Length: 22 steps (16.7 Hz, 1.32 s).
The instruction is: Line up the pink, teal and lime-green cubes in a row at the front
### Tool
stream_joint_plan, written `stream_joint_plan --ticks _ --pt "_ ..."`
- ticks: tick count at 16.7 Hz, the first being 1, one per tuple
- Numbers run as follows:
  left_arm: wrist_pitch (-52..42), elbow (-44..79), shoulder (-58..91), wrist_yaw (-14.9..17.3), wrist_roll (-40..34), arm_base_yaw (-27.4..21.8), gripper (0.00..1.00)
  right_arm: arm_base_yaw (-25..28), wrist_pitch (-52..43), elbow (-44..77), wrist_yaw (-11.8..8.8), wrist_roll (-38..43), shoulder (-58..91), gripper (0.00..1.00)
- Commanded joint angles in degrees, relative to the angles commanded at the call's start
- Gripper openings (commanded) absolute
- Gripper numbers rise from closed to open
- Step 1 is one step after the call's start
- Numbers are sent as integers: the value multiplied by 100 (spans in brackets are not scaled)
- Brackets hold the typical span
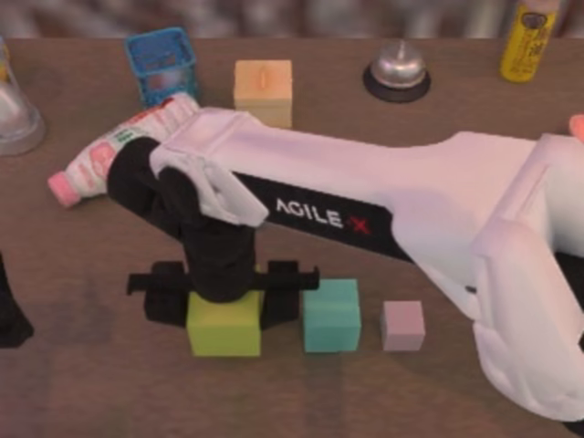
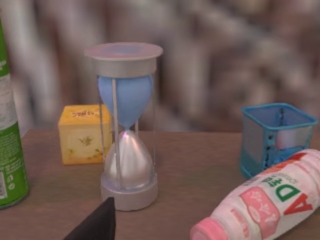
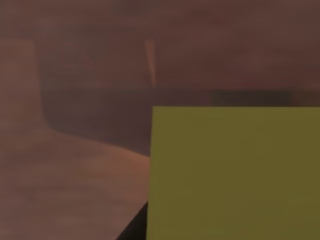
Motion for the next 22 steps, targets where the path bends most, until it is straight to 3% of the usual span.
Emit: stream_joint_plan --ticks 11,22 --pt "0 0 0 0 0 0 100 0 0 0 0 0 0 98" --pt "0 0 0 0 0 0 100 2 -99 99 8 0 7 100"
